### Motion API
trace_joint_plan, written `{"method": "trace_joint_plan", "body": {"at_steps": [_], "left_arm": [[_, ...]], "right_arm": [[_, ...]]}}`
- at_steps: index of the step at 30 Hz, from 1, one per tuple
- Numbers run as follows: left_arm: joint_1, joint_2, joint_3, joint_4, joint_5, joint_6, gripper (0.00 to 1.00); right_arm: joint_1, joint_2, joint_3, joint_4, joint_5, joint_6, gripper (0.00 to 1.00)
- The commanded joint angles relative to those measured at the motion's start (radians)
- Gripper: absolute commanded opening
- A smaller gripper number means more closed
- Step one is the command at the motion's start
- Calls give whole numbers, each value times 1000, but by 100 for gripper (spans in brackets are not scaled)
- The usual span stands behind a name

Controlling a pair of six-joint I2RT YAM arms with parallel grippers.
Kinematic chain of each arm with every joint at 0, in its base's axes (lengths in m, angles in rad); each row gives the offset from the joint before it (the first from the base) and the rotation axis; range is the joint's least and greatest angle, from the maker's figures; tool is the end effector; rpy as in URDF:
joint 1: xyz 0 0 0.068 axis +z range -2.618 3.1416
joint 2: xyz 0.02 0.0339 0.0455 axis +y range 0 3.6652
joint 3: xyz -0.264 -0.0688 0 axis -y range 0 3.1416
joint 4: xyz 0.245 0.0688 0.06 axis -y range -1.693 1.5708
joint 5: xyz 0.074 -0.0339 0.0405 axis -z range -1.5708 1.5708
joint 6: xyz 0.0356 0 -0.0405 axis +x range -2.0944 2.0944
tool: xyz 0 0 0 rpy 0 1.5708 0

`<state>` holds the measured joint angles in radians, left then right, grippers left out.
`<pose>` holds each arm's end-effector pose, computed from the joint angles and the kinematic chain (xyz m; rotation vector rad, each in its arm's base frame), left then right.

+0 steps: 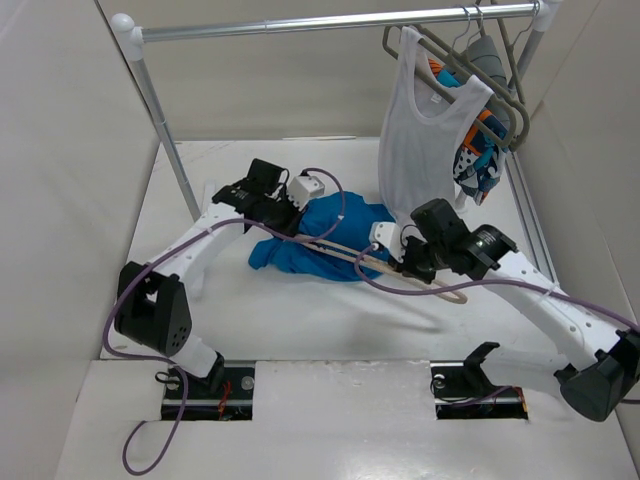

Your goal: Place the t-shirt on the hanger

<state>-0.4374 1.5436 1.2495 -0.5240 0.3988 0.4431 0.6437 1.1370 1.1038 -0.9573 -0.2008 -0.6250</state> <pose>0.3001 -0.1556 0.2859 1.1708 2.0452 -0.4721 0.1682 0.1351 0.3138 -1.5739 2.0096 0.2641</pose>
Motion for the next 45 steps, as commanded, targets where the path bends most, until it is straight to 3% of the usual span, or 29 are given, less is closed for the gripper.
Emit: {"method": "trace_joint_plan", "body": {"at_steps": [1, 8, 17, 25, 28, 32, 36, 41, 45], "left_arm": [[-1, -79, -28, -41, 49, 28, 0], [-20, -88, -12, -50, 93, 16, 0], [-38, -68, 88, -71, 115, -26, 0], [-176, -48, 335, -330, 115, 195, 0], [-234, -48, 359, -390, 150, 239, 0], [-235, -48, 326, -427, 195, 298, 0], [-235, -82, 283, -536, 259, 429, 10], [-156, -129, 216, -567, 289, 482, 50], [-39, -212, 185, -428, 250, 421, 55]], "right_arm": [[10, 4, 25, 84, 81, 31, 0], [19, 4, -44, 166, 103, 42, 0], [76, 24, -94, 259, 15, -22, 0], [85, 53, -142, 408, -69, -80, 0], [85, 101, -104, 483, -89, -136, 0], [74, 153, -70, 519, -130, -183, 0], [36, 165, -117, 575, -153, -197, 0], [-10, 156, -171, 643, -167, -223, 0], [-10, 156, -180, 643, -190, -260, 0]]}}
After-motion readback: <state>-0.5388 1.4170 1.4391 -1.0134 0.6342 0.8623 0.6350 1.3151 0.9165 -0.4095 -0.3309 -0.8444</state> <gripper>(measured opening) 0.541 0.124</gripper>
